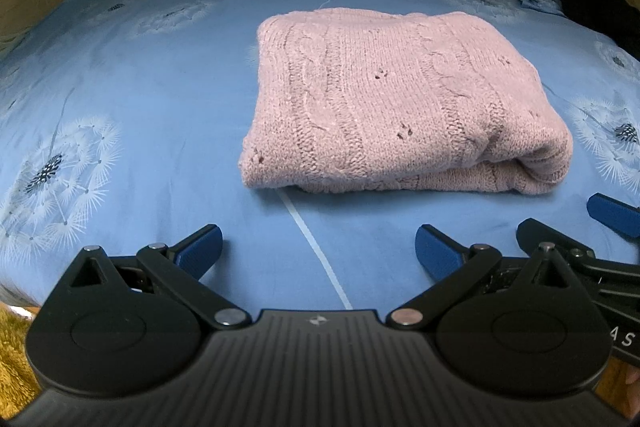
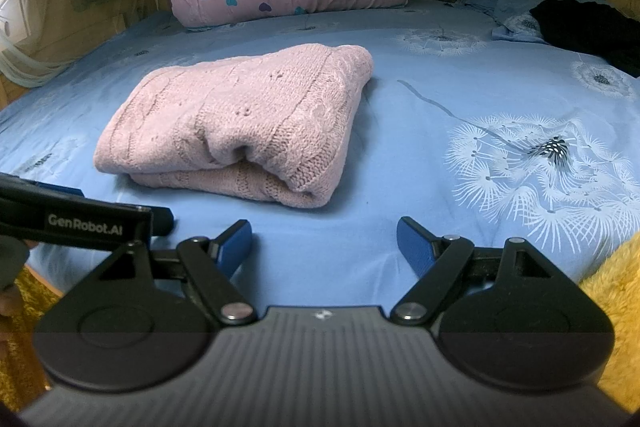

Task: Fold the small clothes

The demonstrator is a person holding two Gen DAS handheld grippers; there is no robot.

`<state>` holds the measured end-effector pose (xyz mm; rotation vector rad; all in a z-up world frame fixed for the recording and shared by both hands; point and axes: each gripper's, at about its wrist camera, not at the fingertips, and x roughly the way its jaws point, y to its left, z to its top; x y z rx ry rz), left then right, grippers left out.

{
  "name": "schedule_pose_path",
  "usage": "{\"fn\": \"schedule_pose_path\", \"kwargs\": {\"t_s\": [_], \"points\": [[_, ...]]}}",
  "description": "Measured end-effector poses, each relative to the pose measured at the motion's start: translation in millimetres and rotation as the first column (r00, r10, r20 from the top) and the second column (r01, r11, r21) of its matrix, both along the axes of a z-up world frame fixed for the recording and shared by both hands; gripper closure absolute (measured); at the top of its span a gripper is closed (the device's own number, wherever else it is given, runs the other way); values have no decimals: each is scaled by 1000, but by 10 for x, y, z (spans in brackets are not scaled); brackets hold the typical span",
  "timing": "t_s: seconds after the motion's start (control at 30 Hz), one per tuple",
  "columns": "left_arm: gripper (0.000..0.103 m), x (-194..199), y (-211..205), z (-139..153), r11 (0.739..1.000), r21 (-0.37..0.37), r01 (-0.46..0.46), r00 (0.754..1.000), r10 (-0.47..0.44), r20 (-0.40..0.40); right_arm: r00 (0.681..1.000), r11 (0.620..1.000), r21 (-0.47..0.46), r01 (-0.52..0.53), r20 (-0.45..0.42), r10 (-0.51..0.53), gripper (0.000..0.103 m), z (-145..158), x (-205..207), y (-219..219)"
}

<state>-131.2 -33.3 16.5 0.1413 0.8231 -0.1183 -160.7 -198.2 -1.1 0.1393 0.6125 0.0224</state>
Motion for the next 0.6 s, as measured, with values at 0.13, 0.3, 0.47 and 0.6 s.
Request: {"fn": "schedule_pose_path", "kwargs": {"t_s": [0.13, 0.3, 0.47, 0.6], "points": [[0, -1, -1, 2, 1000, -1, 0, 1000, 0, -1, 1000, 1000, 0, 0, 0, 0, 22, 0, 1, 2], [0, 7, 10, -6, 1000, -7, -3, 1000, 2, -5, 1000, 1000, 0, 0, 0, 0, 22, -3, -1, 1], [0, 7, 15, -8, 1000, -8, -3, 1000, 3, -6, 1000, 1000, 0, 0, 0, 0, 22, -3, -1, 1], [0, 8, 21, -8, 1000, -8, -3, 1000, 3, -6, 1000, 1000, 0, 0, 1, 0, 22, -3, 0, 1]]}}
